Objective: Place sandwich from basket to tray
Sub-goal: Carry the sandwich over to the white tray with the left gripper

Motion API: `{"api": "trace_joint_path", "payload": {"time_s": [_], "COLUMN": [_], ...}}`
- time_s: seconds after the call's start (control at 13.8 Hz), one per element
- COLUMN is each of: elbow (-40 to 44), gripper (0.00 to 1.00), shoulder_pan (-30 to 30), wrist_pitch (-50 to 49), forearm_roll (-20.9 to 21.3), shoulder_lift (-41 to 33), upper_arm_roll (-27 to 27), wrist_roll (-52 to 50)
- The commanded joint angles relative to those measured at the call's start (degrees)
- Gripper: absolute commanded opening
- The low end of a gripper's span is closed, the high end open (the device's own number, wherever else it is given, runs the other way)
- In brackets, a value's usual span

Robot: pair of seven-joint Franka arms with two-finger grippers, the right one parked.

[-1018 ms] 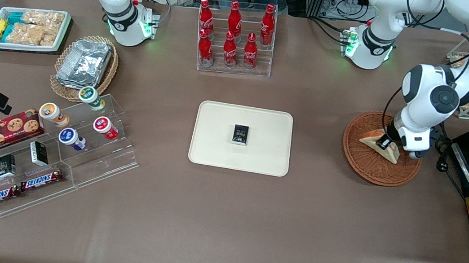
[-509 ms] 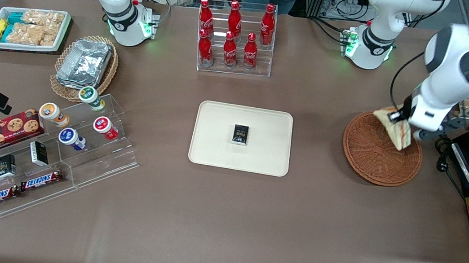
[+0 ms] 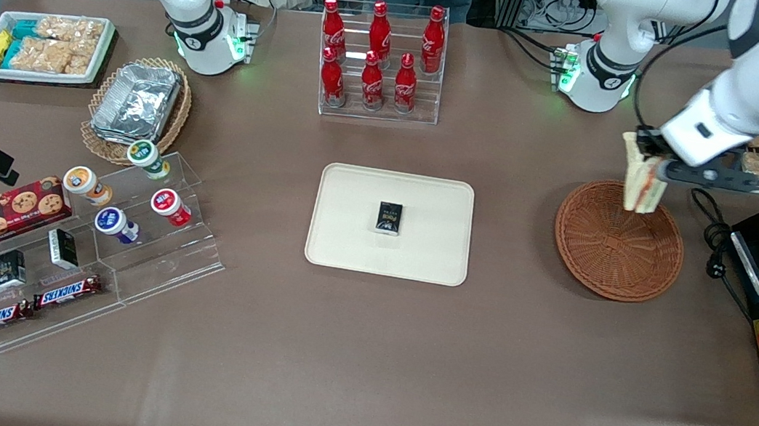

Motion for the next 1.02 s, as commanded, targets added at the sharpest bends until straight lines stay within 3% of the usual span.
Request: {"api": "trace_joint_path", "payload": {"time_s": [0.0,0.29,0.51,0.8,0.95], "elbow": [2.61,3.94,3.50,-6.16,-4.42], "gripper": [0.00,0.00,0.00,0.00,0.00], "shoulder_pan": [-6.50,-8.36,-11.16,-15.74,-16.62], "wrist_pitch": [0.11,9.15,17.06,36.91,38.52], "forearm_roll": [-2.45,-2.81,-2.55,-1.58,0.34], "shoulder_lift": [5.30,13.23,19.37,24.38,29.65], "upper_arm_roll": [-1.60,-7.49,-8.20,-8.20,-8.11], "wrist_roll": [-1.79,-6.64,-10.93,-19.81,-22.10]}}
